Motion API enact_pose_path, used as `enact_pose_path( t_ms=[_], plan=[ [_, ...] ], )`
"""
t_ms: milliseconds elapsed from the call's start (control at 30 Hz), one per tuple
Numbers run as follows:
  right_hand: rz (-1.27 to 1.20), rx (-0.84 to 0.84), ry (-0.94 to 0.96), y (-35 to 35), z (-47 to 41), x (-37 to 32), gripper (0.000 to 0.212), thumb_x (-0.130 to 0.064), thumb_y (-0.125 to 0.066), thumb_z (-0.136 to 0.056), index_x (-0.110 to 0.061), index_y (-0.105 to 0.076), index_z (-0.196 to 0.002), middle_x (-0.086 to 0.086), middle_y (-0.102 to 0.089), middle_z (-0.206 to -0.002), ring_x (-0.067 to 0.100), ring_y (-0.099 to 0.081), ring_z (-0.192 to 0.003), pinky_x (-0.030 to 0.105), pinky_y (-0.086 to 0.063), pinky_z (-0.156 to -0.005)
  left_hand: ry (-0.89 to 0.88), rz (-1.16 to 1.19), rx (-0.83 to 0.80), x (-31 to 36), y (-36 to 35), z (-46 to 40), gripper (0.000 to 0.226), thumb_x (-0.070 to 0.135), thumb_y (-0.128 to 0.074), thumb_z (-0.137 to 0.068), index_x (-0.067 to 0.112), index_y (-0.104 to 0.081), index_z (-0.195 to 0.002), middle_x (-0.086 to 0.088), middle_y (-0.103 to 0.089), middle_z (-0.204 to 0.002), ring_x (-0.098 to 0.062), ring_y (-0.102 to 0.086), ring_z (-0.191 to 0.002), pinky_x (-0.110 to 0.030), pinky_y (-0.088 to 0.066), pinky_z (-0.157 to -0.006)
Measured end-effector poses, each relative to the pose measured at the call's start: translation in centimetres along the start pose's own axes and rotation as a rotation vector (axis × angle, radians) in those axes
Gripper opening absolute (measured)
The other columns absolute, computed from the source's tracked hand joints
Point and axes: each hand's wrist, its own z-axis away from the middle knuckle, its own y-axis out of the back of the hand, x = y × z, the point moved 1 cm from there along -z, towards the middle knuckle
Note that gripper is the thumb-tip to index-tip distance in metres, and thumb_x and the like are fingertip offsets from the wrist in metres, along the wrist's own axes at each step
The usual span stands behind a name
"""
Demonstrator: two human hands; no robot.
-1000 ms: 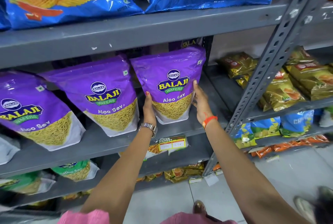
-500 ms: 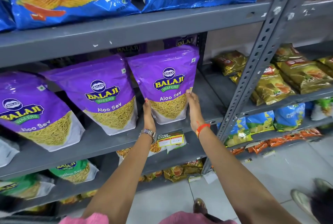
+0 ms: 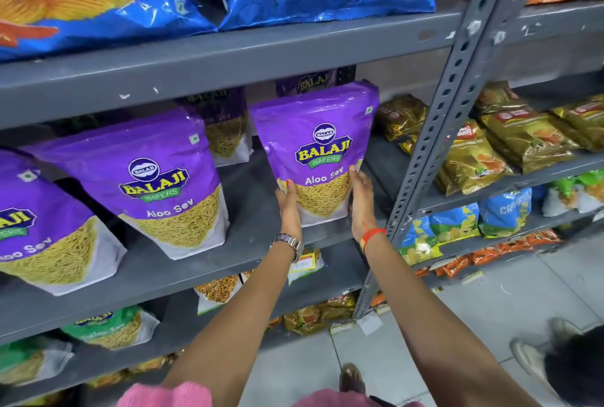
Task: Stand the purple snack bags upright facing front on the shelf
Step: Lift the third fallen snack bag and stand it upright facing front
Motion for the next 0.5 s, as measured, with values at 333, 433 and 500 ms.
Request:
enact_pose_path(
  t_ms=[333, 433, 500],
  plan=[
    [-0.066, 0.070, 0.012, 1.6, -1.9, -0.3, 0.051, -0.040, -0.051, -0.089, -0.008, -0.044, -0.129, 0.013, -0.058, -0.128, 0.023, -0.058, -0.112, 0.025, -0.050, -0.079, -0.003, -0.011, -0.051, -0.8, -2.5, -0.3, 0.025, 0.020, -0.036, -0.095, 0.011, -0.034, -0.119, -0.015, -0.047, -0.131, -0.016, -0.045, -0.107, -0.026, -0.045, -0.085],
    [-0.081, 0.123, 0.083, 1.0, -0.9, -0.4, 0.040, -0.035, -0.050, -0.091, -0.012, -0.043, -0.123, 0.004, -0.059, -0.119, 0.011, -0.060, -0.099, 0.018, -0.050, -0.073, -0.020, -0.047, -0.044, -0.6, -1.9, 0.2, 0.042, 0.019, -0.036, -0.095, 0.005, -0.026, -0.134, -0.002, -0.043, -0.118, -0.014, -0.044, -0.107, -0.028, -0.041, -0.091],
    [-0.053, 0.247, 0.204, 0.6, 0.1, 0.4, 0.039, -0.039, -0.054, -0.088, -0.018, -0.043, -0.119, 0.008, -0.055, -0.123, 0.017, -0.057, -0.107, 0.025, -0.052, -0.084, -0.048, -0.065, -0.013, -0.9, -0.9, 0.4, 0.045, 0.019, -0.037, -0.095, 0.007, -0.024, -0.136, 0.001, -0.039, -0.120, -0.012, -0.041, -0.111, -0.028, -0.036, -0.096]
  ],
)
